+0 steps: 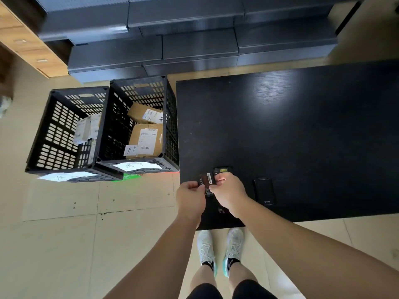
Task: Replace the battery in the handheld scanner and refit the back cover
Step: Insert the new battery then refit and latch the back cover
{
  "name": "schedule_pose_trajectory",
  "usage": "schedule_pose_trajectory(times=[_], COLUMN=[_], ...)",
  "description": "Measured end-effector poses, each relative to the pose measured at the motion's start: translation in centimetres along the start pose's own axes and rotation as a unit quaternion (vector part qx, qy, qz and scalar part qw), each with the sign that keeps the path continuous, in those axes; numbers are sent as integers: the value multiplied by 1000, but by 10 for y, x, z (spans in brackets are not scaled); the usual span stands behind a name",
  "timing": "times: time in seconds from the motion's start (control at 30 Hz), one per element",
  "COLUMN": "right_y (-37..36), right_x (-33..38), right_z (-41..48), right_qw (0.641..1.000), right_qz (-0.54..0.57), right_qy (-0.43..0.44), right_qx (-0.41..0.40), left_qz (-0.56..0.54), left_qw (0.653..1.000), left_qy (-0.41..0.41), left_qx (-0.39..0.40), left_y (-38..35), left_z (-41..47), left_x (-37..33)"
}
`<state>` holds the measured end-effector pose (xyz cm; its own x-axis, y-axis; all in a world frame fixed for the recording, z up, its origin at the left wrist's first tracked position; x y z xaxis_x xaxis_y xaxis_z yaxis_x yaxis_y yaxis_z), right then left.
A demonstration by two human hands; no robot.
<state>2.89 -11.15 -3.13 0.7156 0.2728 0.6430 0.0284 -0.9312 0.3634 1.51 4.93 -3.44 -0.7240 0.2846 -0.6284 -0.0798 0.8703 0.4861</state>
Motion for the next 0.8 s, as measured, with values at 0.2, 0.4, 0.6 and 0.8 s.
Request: schedule_pose_trajectory(times=[0.2, 0.4, 0.6, 0.8], right_y=[43, 48, 47, 48], right_x=[-20, -56, -73, -72], right_z=[0, 3, 6, 13], right_qw=[999, 997, 997, 998], right_qz=[46, 70, 69, 64], right_qy=[0, -22, -33, -19], right_qx=[-3, -1, 1, -2], left_qz=[16, 42, 75, 83], left_qw=[999, 997, 993, 993], left_qy=[7, 32, 43, 34], left_qx=[44, 61, 86, 72], left_y=[-35, -55, -65, -67], left_z=[-14, -19, -19, -14], left_x=[-3, 20, 31, 32])
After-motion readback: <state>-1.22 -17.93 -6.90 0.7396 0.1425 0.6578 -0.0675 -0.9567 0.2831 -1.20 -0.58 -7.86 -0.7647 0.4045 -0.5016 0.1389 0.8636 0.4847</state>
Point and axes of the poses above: each hand's wrist, its own z-axis towards the middle knuckle, its own y-axis out of the back of the hand, x = y × z, the point moved 9 cm from there along z, towards the middle knuckle, and after that the axes turned 8 degrees about z, right-handed, at the moved point
